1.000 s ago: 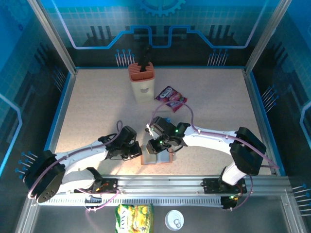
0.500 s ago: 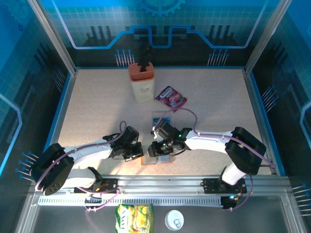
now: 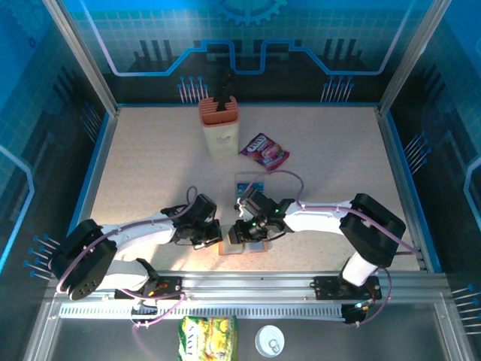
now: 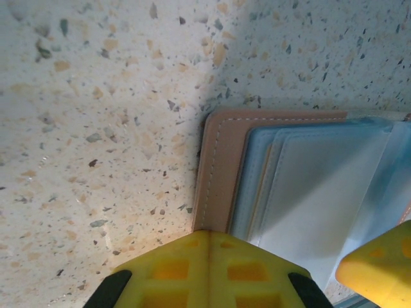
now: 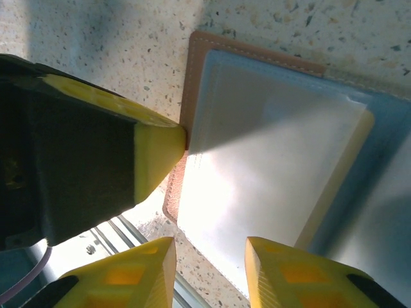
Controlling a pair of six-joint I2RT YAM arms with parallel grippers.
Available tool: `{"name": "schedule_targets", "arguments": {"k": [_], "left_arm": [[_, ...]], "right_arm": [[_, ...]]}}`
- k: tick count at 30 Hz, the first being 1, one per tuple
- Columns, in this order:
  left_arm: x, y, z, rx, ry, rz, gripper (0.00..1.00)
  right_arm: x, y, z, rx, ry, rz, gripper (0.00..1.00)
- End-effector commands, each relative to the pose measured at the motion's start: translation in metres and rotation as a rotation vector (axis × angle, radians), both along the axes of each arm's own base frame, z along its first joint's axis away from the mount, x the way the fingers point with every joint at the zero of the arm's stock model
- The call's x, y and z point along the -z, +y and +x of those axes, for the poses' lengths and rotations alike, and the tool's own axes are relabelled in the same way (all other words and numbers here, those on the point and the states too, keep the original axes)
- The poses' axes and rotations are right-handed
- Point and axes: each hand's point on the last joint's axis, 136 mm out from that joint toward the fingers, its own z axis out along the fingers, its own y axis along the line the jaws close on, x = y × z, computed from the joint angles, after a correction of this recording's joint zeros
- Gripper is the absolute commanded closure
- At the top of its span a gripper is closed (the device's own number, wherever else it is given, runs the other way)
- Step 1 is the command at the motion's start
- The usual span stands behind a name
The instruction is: Take the credit cards out of the card holder
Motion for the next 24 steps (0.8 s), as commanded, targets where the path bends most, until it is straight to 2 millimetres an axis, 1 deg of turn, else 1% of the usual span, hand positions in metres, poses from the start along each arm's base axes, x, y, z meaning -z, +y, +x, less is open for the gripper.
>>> {"name": "schedule_targets", "arguments": {"k": [1, 8, 17, 20, 24], "left_arm": [[0.003, 0.013, -0.006, 0.007, 0.003, 0.067, 1.0], [0.001, 0.015, -0.004, 0.008, -0.013, 0.082, 1.0], [-0.001, 0.017, -0.005, 0.006, -0.021, 0.083, 1.0], [-0.002, 0.017, -0.004, 0.005, -0.023, 0.08, 1.0], [-0.004, 0.016, -0.003, 0.005, -0.029, 0.075, 1.0]], "right_arm": [[0.003, 0.0, 0.008, 0.015, 0.012, -0.016, 0.66], [0.008, -0.004, 0.009, 0.012, 0.018, -0.038, 0.66], [0.014, -0.014, 0.009, 0.031, 0.023, -0.063, 0.66], [0.011, -0.015, 0.009, 0.035, 0.025, -0.056, 0.66], [-0.001, -0.008, 0.011, 0.031, 0.011, -0.003, 0.67]]}}
